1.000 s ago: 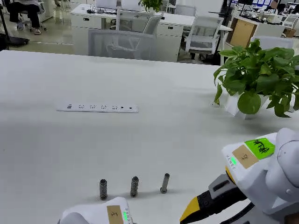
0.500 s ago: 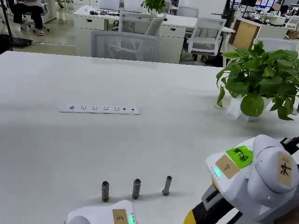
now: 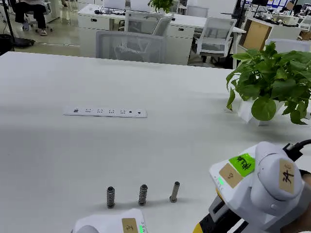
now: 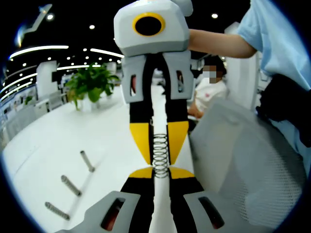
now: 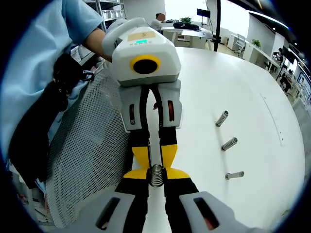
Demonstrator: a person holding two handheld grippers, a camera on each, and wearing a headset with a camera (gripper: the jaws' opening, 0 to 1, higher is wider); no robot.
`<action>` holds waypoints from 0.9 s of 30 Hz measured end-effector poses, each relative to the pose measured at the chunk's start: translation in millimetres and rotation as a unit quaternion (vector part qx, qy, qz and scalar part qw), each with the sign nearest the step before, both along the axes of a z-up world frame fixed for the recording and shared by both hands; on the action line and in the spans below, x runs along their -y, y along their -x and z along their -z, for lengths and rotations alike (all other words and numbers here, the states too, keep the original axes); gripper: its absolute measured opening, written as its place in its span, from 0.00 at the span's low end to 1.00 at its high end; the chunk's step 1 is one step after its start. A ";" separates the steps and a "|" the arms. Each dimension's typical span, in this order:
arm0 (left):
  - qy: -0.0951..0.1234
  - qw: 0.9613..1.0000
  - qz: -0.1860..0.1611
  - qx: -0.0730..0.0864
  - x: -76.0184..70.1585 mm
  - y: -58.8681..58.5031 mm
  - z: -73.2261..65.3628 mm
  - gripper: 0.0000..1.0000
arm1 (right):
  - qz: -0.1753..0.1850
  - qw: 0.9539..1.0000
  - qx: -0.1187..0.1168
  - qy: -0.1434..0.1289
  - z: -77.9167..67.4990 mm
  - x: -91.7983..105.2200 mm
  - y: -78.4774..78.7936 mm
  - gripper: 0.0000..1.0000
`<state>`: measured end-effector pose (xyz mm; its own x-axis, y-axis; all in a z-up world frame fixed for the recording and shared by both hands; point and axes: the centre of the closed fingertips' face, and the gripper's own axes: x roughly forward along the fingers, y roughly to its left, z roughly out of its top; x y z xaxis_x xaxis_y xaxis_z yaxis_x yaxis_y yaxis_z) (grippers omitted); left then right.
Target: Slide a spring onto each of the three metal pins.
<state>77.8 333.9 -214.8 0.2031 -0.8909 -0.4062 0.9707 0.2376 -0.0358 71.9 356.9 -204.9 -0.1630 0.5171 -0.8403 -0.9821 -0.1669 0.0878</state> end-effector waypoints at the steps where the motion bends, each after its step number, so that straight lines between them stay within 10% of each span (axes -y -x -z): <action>1: 0.000 1.000 -0.001 0.001 -0.2 -0.1 0.1 0.10 | 0.000 1.000 0.000 0.001 0.3 0.0 0.1 0.13; 27: 0.027 0.998 -0.057 -0.019 -13.0 -8.4 -0.1 0.11 | -0.007 1.000 -0.003 0.009 3.3 -6.9 -7.6 0.12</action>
<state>86.1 347.0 -214.8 0.2890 -0.8839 -0.3678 0.9353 0.3426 -0.0883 79.6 363.8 -208.2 -0.1754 0.4986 -0.8489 -0.9790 -0.1795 0.0968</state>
